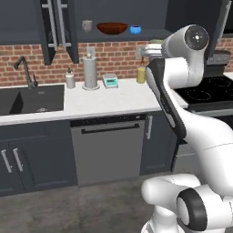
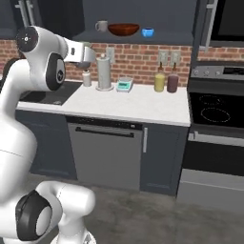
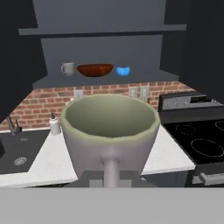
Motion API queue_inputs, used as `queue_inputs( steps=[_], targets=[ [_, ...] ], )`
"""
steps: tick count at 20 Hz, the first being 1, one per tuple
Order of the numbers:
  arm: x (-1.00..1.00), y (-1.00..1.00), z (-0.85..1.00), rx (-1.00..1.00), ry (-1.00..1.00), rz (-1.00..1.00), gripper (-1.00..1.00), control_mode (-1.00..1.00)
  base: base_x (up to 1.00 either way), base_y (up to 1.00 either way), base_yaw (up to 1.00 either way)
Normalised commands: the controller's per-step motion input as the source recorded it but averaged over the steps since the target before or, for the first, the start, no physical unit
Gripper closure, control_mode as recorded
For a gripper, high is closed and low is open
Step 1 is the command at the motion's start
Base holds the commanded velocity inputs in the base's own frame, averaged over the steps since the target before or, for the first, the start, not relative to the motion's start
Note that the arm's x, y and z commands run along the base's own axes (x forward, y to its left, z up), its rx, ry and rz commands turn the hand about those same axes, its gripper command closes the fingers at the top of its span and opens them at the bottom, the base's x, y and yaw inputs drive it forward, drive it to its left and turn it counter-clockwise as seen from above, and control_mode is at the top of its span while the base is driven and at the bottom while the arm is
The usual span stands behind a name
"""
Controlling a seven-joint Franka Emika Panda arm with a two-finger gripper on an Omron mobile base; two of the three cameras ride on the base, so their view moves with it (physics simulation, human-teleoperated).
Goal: Gather all objects into one cabinet and sort the glasses and bowls to opposite sides.
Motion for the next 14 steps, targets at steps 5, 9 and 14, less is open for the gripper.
queue_inputs(
  steps=[5, 9, 14],
  targets=[
    [0.00, 0.00, 0.00, 0.00, 0.00, 0.00, 1.00, 1.00, 0.81, -0.01, 0.02],
    [0.00, 0.00, 0.00, 0.00, 0.00, 0.00, 1.00, 1.00, 0.60, 0.00, 0.04],
    [0.00, 0.00, 0.00, 0.00, 0.00, 0.00, 1.00, 1.00, 0.45, 0.00, 0.06]
  ],
)
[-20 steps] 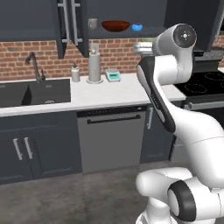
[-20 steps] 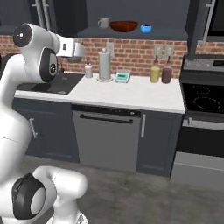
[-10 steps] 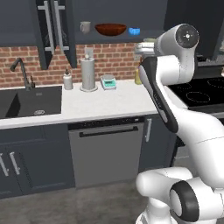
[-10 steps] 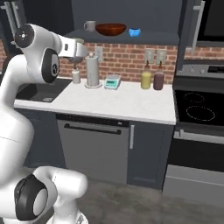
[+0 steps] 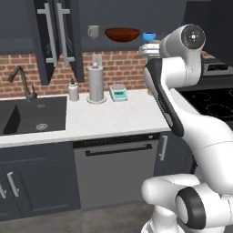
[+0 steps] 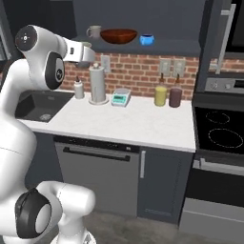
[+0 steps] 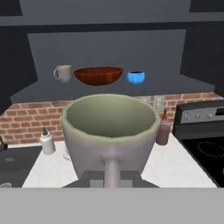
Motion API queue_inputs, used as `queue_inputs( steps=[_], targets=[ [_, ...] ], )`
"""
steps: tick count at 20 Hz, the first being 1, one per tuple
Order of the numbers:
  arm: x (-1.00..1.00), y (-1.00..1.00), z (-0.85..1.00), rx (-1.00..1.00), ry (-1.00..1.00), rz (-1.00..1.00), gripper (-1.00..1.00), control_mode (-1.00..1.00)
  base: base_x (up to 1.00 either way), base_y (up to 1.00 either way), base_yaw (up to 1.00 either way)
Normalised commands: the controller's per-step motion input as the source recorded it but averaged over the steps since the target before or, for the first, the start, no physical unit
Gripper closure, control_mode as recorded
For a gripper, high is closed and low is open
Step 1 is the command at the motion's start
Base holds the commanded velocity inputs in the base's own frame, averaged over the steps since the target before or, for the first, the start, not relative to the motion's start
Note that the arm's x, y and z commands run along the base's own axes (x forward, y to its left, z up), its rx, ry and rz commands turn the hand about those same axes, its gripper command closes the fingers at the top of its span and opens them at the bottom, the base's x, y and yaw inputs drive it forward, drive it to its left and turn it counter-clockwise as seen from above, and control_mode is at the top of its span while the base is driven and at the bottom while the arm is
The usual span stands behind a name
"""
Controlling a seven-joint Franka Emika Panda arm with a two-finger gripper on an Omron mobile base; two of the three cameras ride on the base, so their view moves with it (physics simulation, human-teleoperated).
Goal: Gather all objects into one cabinet and sort the glasses and bowls to opposite sides.
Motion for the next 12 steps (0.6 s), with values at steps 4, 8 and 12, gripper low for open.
queue_inputs(
  steps=[4, 8, 12],
  targets=[
    [0.00, 0.00, 0.00, 0.00, 0.00, 0.00, 1.00, 1.00, 0.27, 0.09, 0.18],
    [0.00, 0.00, 0.00, 0.00, 0.00, 0.00, 1.00, 1.00, 0.30, 0.02, 0.29],
    [0.00, 0.00, 0.00, 0.00, 0.00, 0.00, 1.00, 1.00, 0.20, -0.01, 0.29]
  ],
)
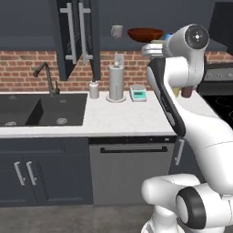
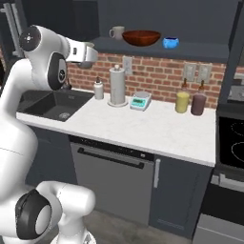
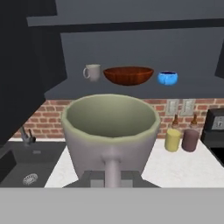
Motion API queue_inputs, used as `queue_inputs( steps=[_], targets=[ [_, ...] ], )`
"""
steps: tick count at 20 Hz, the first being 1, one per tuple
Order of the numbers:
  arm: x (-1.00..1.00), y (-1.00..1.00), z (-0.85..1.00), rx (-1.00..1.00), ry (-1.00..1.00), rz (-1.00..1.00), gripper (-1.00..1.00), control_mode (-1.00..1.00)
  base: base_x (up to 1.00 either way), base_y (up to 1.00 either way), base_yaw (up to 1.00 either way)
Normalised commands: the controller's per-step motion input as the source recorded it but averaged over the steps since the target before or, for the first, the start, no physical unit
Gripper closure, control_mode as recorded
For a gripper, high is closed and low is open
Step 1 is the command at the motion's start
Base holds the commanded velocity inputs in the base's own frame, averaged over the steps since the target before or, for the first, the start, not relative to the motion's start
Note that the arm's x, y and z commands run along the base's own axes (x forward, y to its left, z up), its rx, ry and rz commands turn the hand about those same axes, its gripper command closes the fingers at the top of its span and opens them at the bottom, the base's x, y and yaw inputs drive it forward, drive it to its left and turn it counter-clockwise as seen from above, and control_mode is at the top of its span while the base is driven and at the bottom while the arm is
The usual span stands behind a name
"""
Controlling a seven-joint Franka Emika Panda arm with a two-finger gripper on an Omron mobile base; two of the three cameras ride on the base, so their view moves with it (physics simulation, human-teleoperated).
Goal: Gather all objects into one cabinet and sort the glasses and bowls to opposite sides.
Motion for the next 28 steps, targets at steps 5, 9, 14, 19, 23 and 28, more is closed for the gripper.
queue_inputs(
  steps=[5, 9, 14, 19, 23, 28],
  targets=[
    [0.00, 0.00, 0.00, 0.00, 0.00, 0.00, 1.00, 1.00, 0.10, 0.00, 0.02],
    [0.00, 0.00, 0.00, 0.00, 0.00, 0.00, 1.00, 1.00, 0.66, -0.11, 0.01],
    [0.00, 0.00, 0.00, 0.00, 0.00, 0.00, 1.00, 1.00, 0.82, -0.13, 0.03],
    [0.00, 0.00, 0.00, 0.00, 0.00, 0.00, 1.00, 1.00, 0.75, -0.07, 0.08],
    [0.00, 0.00, 0.00, 0.00, 0.00, 0.00, 1.00, 1.00, 0.76, 0.00, 0.14],
    [0.00, 0.00, 0.00, 0.00, 0.00, 0.00, 1.00, 1.00, 0.76, 0.00, 0.16]
  ],
)
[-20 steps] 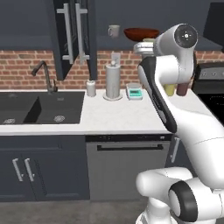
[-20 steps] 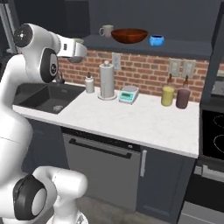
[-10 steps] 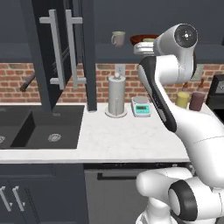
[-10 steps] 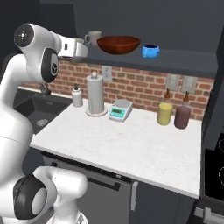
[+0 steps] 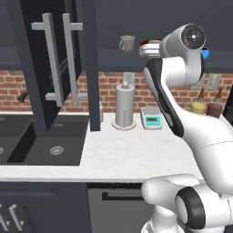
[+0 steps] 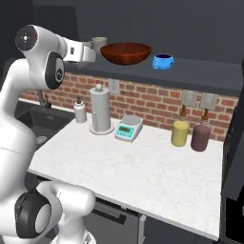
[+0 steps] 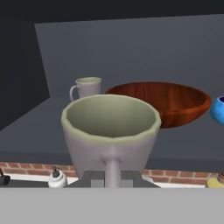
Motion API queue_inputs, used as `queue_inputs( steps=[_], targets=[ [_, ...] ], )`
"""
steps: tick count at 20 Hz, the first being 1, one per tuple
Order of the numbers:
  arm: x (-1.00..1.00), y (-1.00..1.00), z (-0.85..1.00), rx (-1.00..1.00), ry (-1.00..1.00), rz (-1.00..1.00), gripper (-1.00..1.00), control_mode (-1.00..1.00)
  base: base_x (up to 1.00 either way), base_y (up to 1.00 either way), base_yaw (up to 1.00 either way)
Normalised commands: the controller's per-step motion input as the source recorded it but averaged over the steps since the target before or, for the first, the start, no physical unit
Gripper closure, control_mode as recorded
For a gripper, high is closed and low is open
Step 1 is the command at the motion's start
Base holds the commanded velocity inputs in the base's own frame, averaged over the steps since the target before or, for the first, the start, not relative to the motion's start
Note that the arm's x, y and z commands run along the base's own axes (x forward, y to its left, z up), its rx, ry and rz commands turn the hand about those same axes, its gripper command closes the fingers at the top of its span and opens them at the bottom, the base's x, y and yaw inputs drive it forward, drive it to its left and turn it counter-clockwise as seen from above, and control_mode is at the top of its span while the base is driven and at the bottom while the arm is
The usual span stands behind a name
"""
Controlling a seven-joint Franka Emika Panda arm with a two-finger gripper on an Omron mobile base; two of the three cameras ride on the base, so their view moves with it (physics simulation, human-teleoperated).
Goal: Gather all objects into one cabinet and sort the glasses and bowls to opposite sides.
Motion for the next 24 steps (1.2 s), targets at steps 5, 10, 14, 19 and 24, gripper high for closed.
queue_inputs(
  steps=[5, 10, 14, 19, 24],
  targets=[
    [0.00, 0.00, 0.00, 0.00, 0.00, 0.00, 1.00, 1.00, 0.20, 0.00, 0.06],
    [0.00, 0.00, 0.00, 0.00, 0.00, 0.00, 1.00, 1.00, 0.00, 0.00, 0.00],
    [0.00, 0.00, 0.00, 0.00, 0.00, 0.00, 1.00, 1.00, 0.00, 0.00, 0.00],
    [0.00, 0.00, 0.00, 0.00, 0.00, 0.00, 1.00, 1.00, 0.00, 0.00, 0.00],
    [0.00, 0.04, 0.00, 0.00, 0.00, 0.04, 1.00, -1.00, 0.00, 0.00, 0.00]
  ],
)
